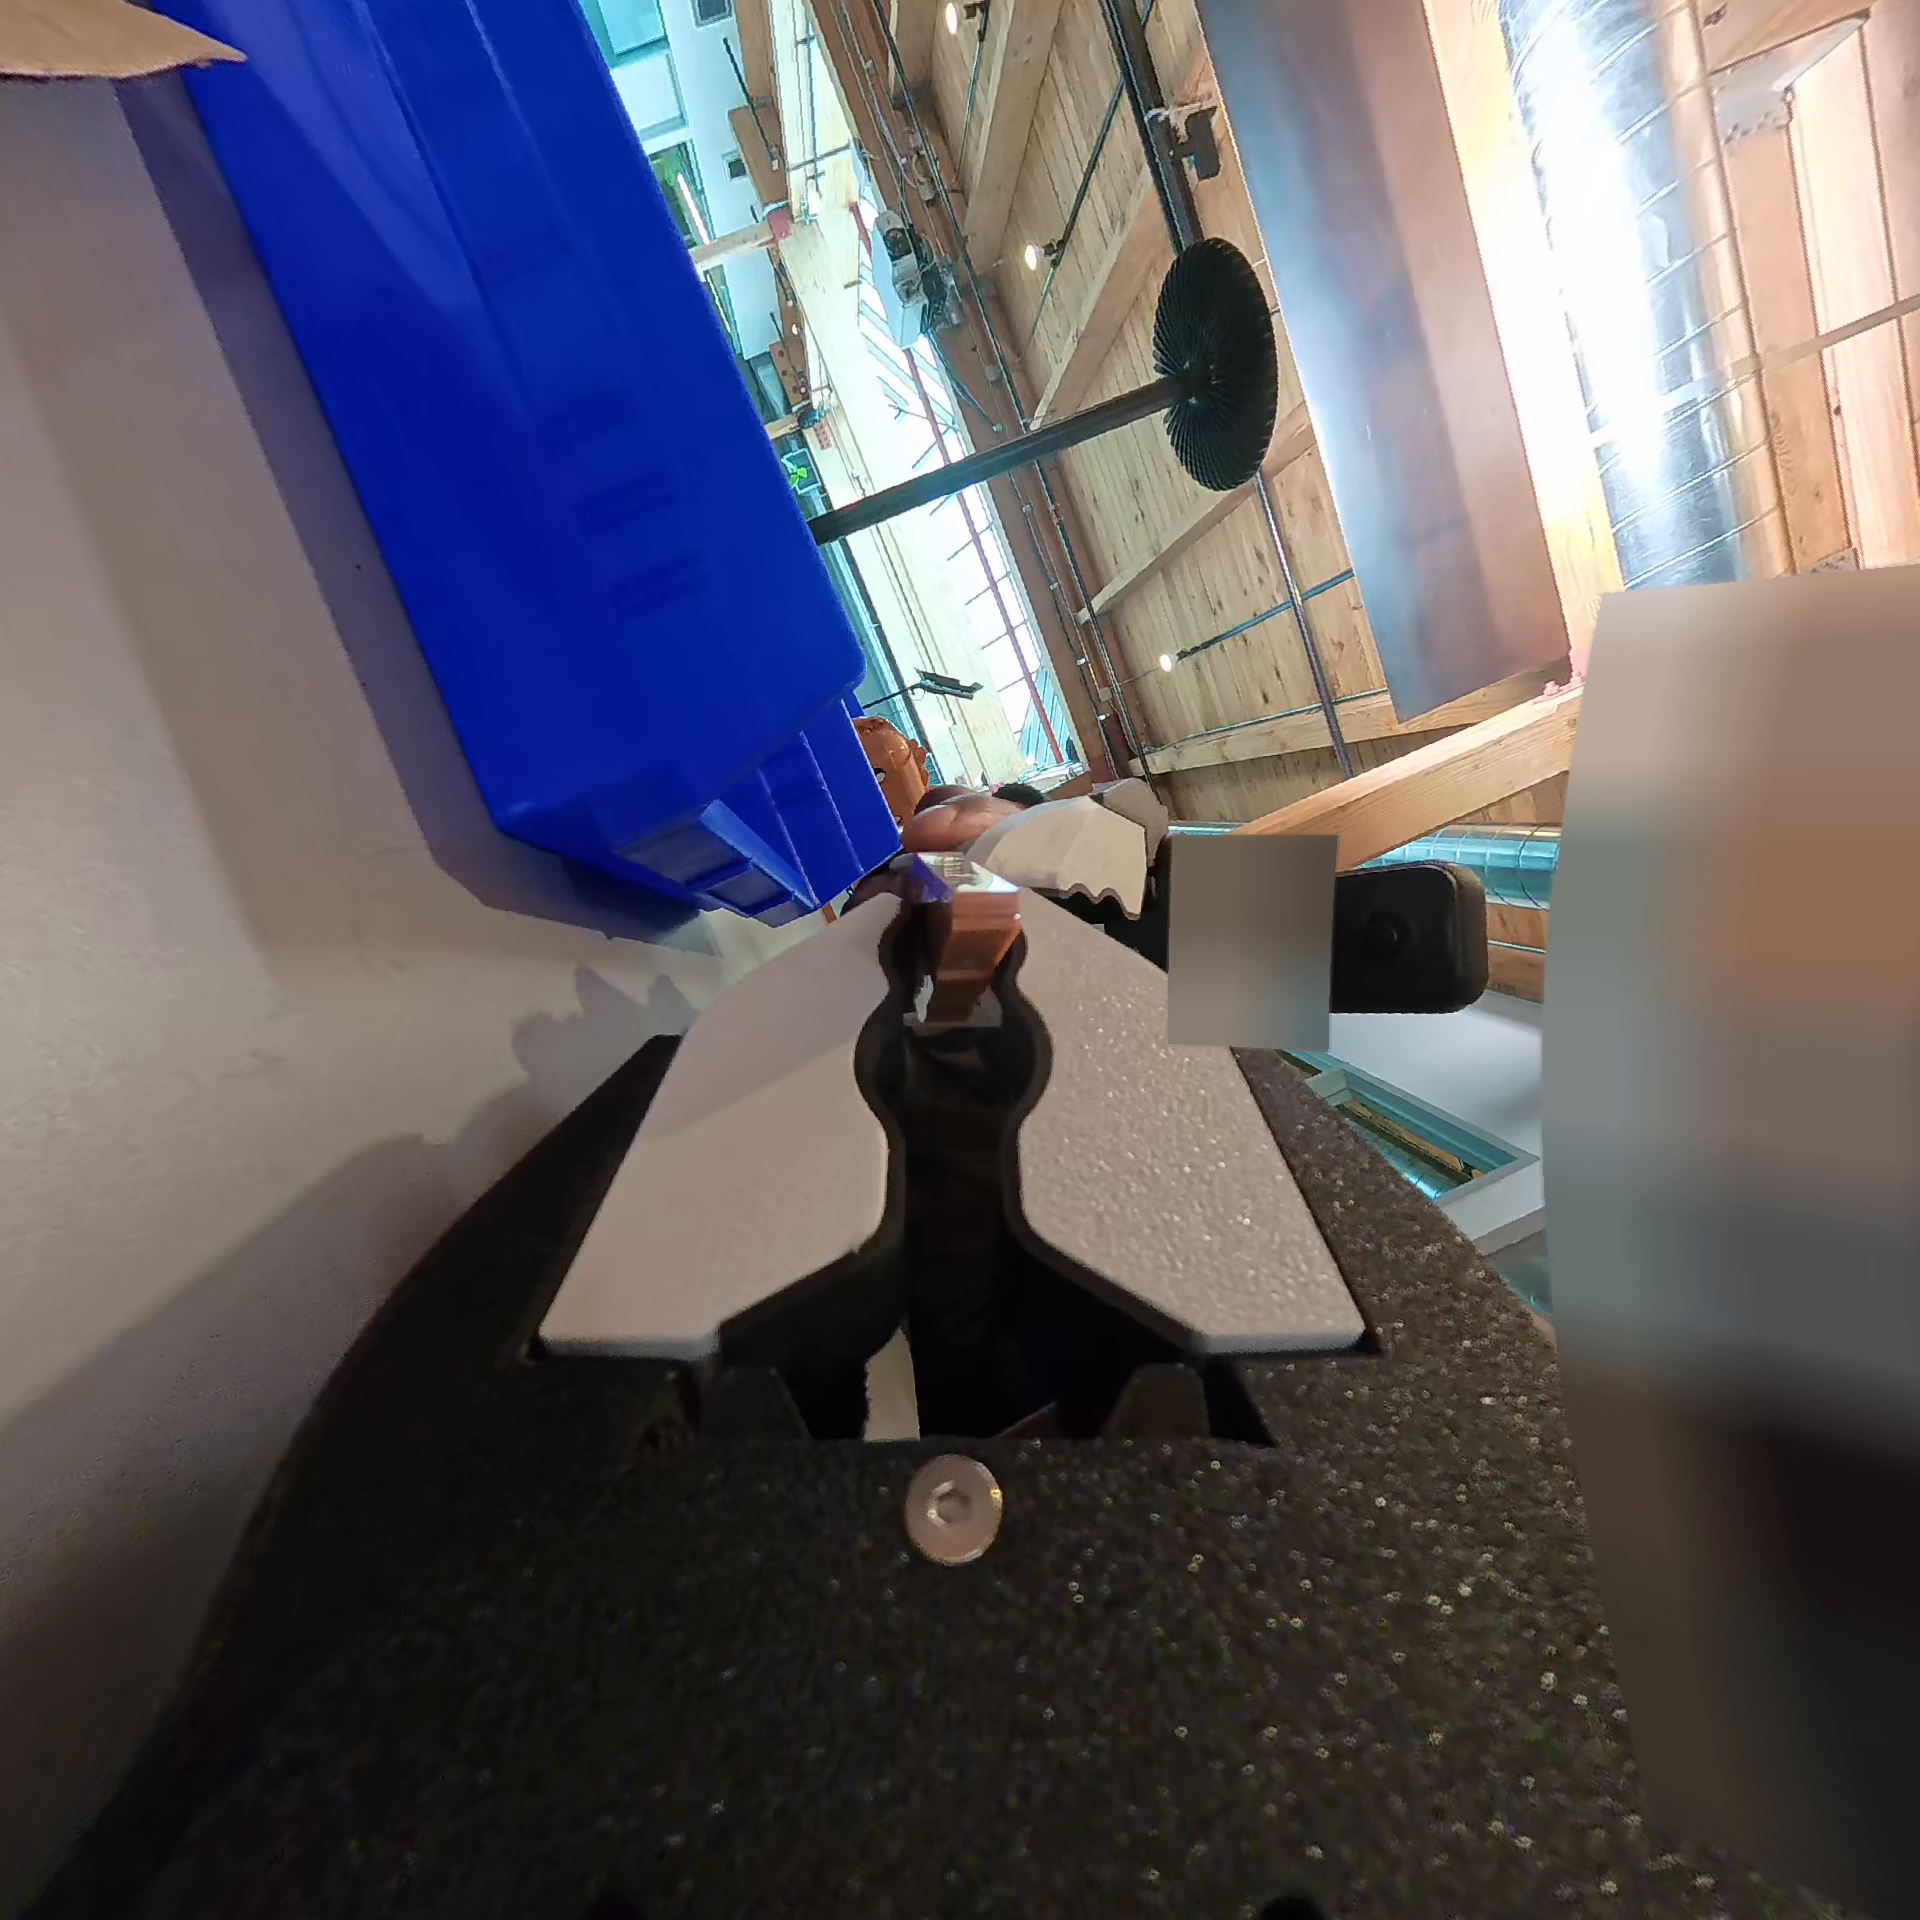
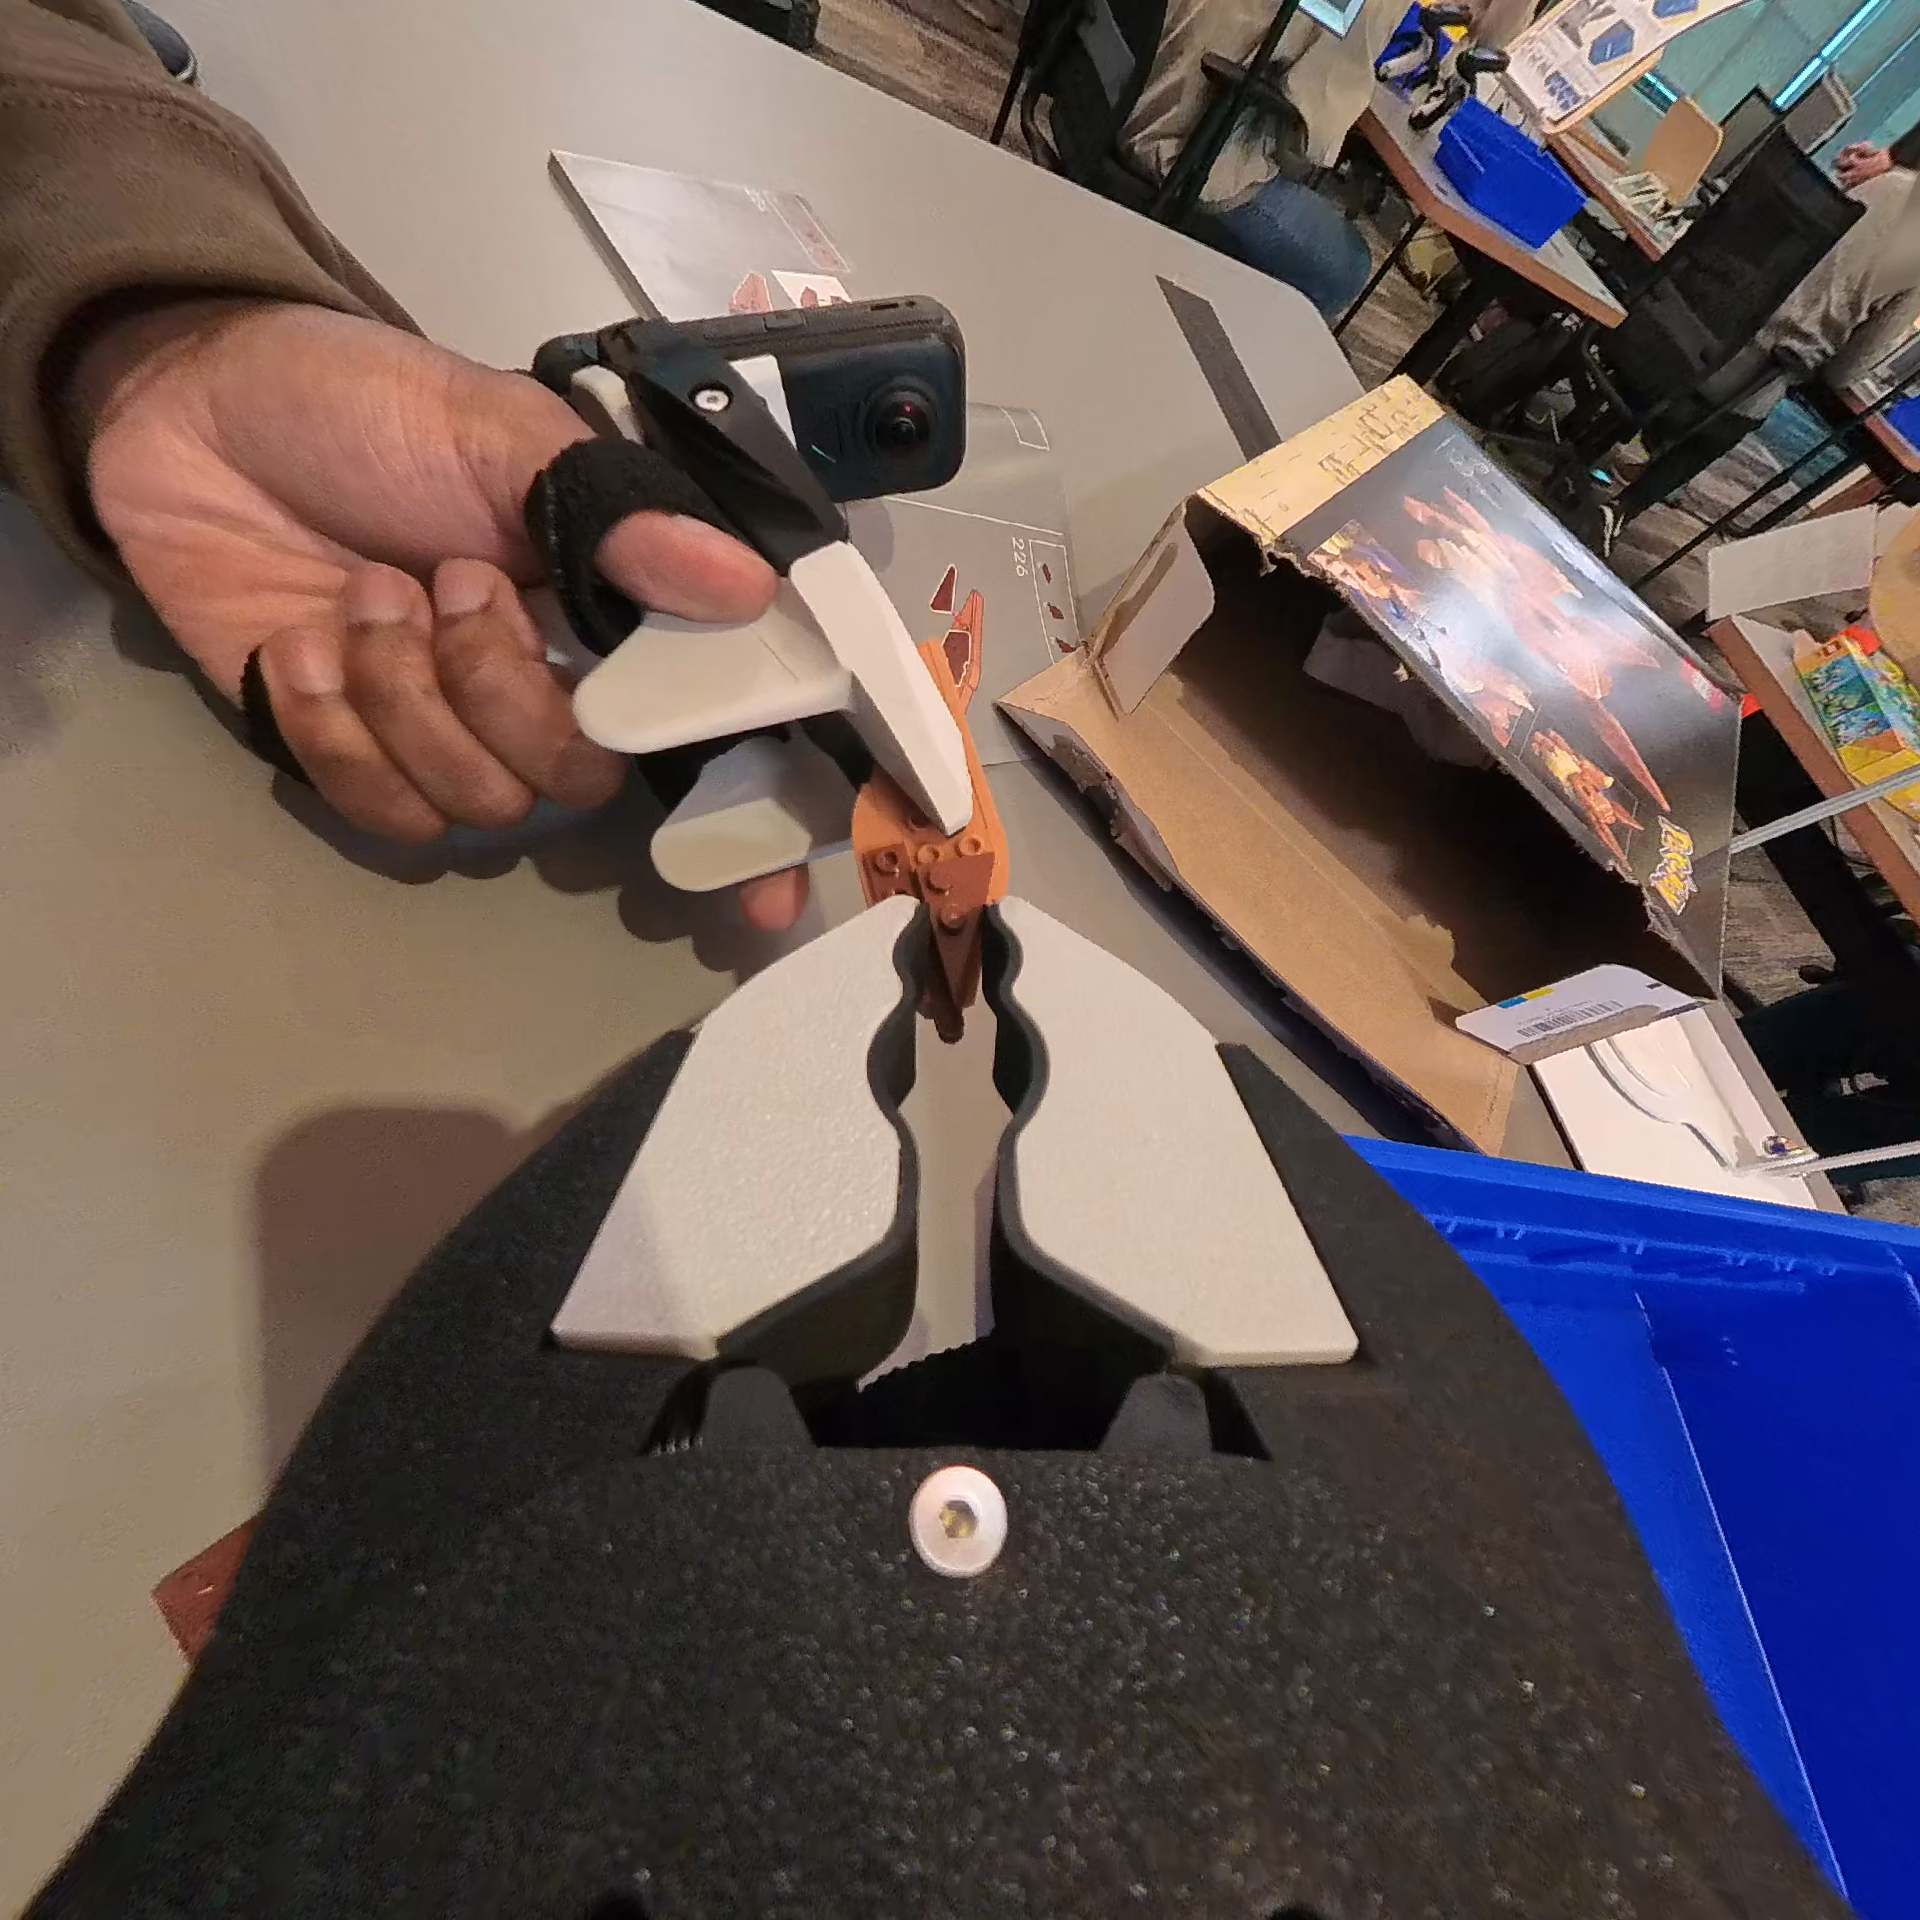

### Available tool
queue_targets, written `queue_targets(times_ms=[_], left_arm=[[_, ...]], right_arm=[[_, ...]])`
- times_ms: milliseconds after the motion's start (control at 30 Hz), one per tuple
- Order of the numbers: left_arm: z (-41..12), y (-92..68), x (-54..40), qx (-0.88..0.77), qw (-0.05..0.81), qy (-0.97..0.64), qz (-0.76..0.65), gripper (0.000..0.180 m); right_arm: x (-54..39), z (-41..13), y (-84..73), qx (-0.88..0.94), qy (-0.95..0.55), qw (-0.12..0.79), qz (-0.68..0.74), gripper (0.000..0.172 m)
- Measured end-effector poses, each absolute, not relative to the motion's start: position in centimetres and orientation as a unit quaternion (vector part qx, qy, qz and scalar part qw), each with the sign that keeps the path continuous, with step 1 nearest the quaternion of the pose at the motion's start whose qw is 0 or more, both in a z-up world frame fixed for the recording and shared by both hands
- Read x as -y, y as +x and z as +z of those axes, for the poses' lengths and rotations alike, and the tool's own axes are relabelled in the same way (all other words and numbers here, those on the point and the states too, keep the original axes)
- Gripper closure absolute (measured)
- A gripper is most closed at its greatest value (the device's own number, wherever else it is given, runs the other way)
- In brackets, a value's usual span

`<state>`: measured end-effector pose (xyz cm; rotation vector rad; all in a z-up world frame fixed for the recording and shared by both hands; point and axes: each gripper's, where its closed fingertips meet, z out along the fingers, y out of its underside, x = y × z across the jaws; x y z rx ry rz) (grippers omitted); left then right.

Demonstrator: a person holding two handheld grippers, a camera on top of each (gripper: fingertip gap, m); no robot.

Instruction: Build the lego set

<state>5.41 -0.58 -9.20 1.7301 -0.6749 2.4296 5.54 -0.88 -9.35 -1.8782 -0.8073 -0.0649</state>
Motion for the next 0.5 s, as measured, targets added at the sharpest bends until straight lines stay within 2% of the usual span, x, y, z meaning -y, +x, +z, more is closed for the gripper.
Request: queue_targets(times_ms=[500], left_arm=[[-9.34,5.49,0.60,0.229,0.028,0.572,0.787,0.164]], right_arm=[[0.88,-9.84,5.77,0.337,-0.786,0.517,-0.036,0.163]])
